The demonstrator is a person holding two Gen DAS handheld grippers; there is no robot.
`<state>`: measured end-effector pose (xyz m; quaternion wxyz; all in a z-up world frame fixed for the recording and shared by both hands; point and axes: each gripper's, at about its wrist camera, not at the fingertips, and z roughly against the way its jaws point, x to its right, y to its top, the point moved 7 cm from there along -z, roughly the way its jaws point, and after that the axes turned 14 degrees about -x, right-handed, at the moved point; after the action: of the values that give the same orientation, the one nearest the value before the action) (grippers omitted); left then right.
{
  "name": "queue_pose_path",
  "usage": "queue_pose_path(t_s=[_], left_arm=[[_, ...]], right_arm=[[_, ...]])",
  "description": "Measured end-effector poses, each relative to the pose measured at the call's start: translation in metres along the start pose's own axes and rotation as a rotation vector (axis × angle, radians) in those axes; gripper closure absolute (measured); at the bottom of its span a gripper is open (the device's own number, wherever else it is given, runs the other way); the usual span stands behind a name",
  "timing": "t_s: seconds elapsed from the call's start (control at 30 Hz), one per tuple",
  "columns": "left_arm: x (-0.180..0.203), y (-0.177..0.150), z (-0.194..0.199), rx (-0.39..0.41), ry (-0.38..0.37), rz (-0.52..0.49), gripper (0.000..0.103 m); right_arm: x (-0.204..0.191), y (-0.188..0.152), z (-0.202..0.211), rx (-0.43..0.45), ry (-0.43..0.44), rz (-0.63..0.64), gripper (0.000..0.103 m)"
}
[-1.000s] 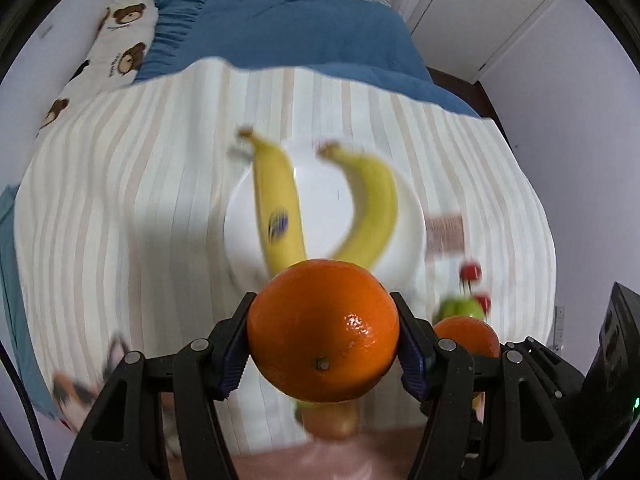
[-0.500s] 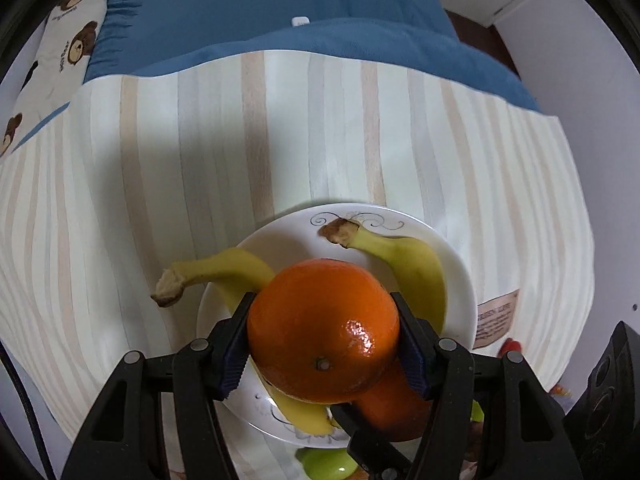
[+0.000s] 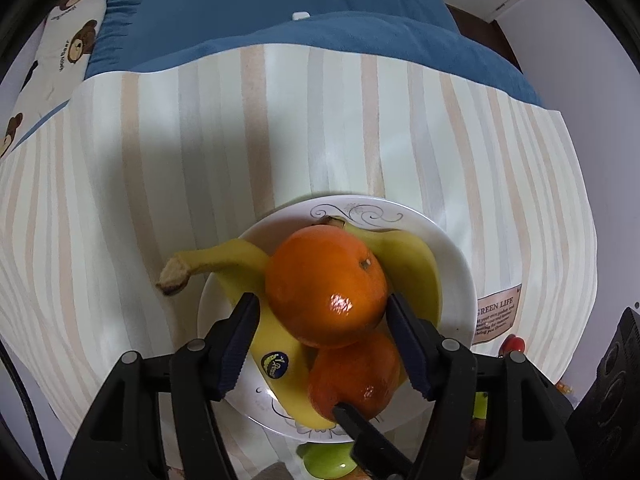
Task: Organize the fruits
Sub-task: 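Carry both oranges onto the plate between the bananas with both tools, then open both tools and lift them away from the plate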
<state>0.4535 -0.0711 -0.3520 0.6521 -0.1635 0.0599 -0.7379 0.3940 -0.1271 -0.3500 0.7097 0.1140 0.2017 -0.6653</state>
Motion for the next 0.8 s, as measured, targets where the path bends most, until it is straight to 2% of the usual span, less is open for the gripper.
queue_pose_path(t_s=[0.23,0.5,0.63,0.8], left_arm=[[-0.008,-0.030,0.022,0.101,0.006,0.041,0.038],[-0.027,-0.085,0.048,0.242,0.035,0.099,0.038],[-0.036,-0.107,0.055,0.295,0.080,0.101,0.038],[-0.028,-0.136,0.060,0.352,0.111,0.102,0.038]], right_arm=[[0.011,-0.004,0.008,0.001,-0.053,-0.009,0.023],[0.021,-0.029,0.029,0.028,-0.126,-0.003,0.022],[0.024,-0.048,0.043,0.053,-0.164,0.022,0.017],[0.021,-0.077,0.068,0.097,-0.217,0.043,0.008]])
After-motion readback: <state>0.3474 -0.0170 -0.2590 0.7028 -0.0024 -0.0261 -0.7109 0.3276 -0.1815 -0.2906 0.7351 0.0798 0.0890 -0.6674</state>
